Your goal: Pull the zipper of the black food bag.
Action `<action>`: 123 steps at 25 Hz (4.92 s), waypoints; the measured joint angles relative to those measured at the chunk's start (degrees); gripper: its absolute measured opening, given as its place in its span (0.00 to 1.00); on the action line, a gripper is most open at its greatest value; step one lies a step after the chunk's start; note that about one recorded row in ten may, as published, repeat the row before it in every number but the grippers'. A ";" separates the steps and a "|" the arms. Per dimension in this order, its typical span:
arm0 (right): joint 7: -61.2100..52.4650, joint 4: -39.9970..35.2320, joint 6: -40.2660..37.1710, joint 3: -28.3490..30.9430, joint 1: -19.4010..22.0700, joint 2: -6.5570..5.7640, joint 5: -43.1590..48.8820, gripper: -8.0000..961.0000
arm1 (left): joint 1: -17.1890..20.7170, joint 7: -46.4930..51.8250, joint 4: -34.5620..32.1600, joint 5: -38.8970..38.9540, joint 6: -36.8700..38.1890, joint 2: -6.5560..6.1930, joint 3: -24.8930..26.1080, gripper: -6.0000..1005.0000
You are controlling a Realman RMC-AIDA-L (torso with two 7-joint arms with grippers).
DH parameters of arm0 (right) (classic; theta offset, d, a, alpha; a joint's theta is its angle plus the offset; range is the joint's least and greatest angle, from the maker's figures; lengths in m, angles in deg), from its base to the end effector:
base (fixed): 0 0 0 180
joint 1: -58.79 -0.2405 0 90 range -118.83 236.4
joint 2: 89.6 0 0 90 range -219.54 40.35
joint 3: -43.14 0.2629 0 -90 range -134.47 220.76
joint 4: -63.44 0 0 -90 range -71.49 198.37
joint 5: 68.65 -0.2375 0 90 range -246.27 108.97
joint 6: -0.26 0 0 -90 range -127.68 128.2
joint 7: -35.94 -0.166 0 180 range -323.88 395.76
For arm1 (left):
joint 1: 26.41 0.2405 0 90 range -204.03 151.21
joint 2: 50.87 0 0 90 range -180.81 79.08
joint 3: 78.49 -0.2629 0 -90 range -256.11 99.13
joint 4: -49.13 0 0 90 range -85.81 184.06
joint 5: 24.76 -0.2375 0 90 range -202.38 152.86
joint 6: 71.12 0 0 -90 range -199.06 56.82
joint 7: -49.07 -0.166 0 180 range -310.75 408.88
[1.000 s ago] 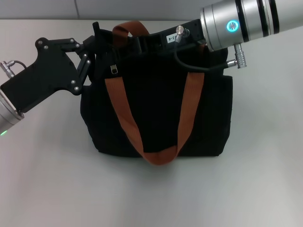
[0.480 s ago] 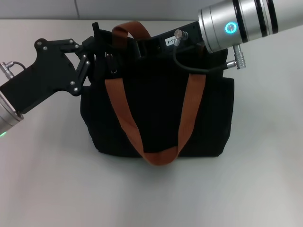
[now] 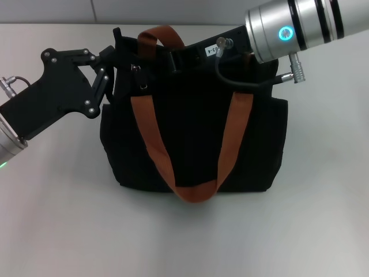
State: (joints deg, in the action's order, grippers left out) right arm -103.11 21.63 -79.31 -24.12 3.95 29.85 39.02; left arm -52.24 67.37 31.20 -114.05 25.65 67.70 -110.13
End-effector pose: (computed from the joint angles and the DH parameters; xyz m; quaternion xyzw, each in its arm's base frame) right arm 0.0675 0.4267 -0.0804 0.8996 -0.4077 -0.1480 0.0509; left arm -0.2824 0.3328 -0.0084 -0.8371 0.0972 -0.3647 0.3959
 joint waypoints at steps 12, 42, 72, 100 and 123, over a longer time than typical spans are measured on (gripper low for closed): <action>-2.70 -3.97 -0.33 -0.51 1.99 -0.10 1.55 0.01 | 0.08 -0.09 -0.01 0.02 -0.03 -0.01 0.02 0.03; -8.50 -15.80 -2.31 -0.31 9.87 -0.16 6.14 0.00 | 0.26 -0.09 0.00 0.89 -0.44 0.00 0.00 0.03; -12.93 -28.27 -6.42 4.18 18.51 -0.27 13.46 0.00 | 0.17 -0.11 -0.02 1.57 -0.62 -0.11 0.02 0.03; -7.50 -24.03 -11.63 12.63 18.40 -1.74 1.75 0.04 | -0.42 0.05 0.00 1.60 -0.71 0.00 0.09 0.03; -7.95 -17.51 -10.92 9.60 10.67 -1.20 9.60 0.35 | -1.67 1.30 0.49 3.62 -0.67 0.07 -0.39 0.03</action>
State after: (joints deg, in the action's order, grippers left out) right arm -111.06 4.12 -90.23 -14.52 14.62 28.65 48.62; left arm -53.91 68.67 31.69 -110.43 24.98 67.77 -110.52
